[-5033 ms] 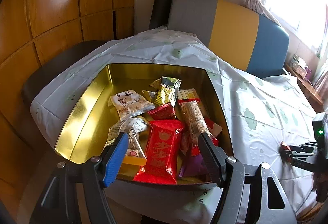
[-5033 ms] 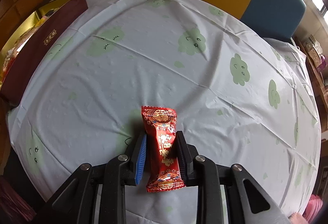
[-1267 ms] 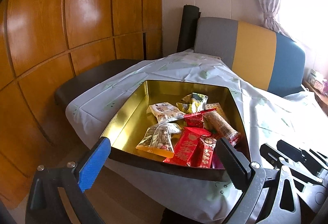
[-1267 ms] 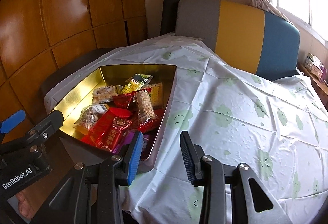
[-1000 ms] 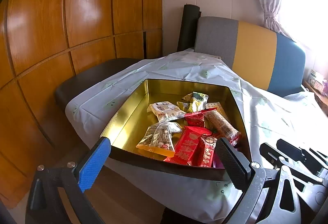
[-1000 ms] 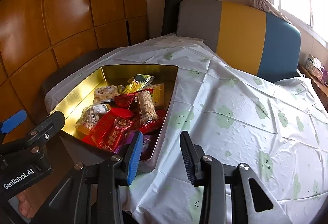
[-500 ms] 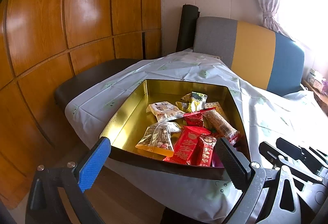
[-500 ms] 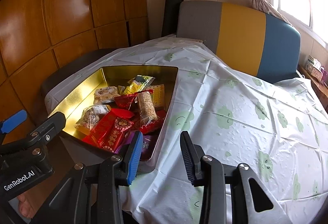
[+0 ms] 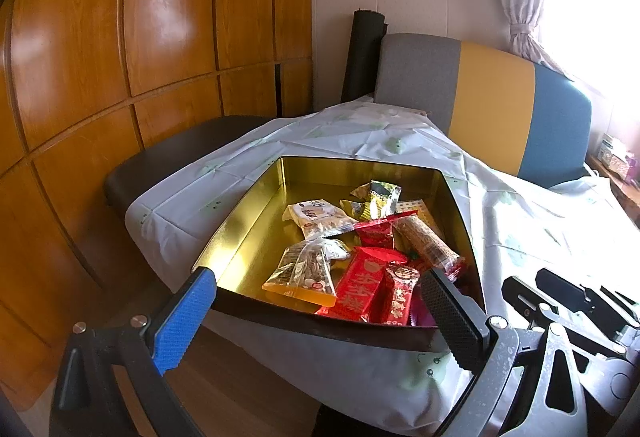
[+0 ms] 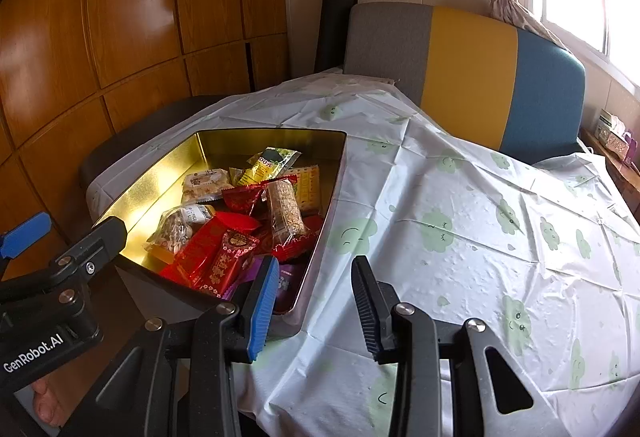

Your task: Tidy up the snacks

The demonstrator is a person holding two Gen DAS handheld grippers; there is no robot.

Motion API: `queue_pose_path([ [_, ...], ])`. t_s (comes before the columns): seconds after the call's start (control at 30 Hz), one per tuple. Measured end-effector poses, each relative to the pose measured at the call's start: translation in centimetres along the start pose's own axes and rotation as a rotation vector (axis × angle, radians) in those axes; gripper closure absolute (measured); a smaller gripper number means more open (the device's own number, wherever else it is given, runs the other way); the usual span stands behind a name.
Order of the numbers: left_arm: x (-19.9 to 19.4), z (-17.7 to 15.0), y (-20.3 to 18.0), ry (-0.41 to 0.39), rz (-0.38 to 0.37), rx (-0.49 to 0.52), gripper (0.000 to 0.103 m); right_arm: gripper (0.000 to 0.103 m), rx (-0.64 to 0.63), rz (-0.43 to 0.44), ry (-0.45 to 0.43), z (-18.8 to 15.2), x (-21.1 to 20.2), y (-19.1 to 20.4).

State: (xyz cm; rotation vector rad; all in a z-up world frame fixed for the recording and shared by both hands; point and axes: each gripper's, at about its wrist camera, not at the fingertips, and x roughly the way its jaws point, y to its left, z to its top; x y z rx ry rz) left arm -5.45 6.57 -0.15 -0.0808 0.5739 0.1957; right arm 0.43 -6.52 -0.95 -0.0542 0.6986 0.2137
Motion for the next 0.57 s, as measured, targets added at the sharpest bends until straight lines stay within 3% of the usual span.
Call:
queue_pose_path([
  [0.57, -0.18, 0.01, 0.01, -0.006, -0.023, -0.006, 0.0, 0.065, 0.001, -0.001, -0.002, -0.08, 0.04, -0.1],
])
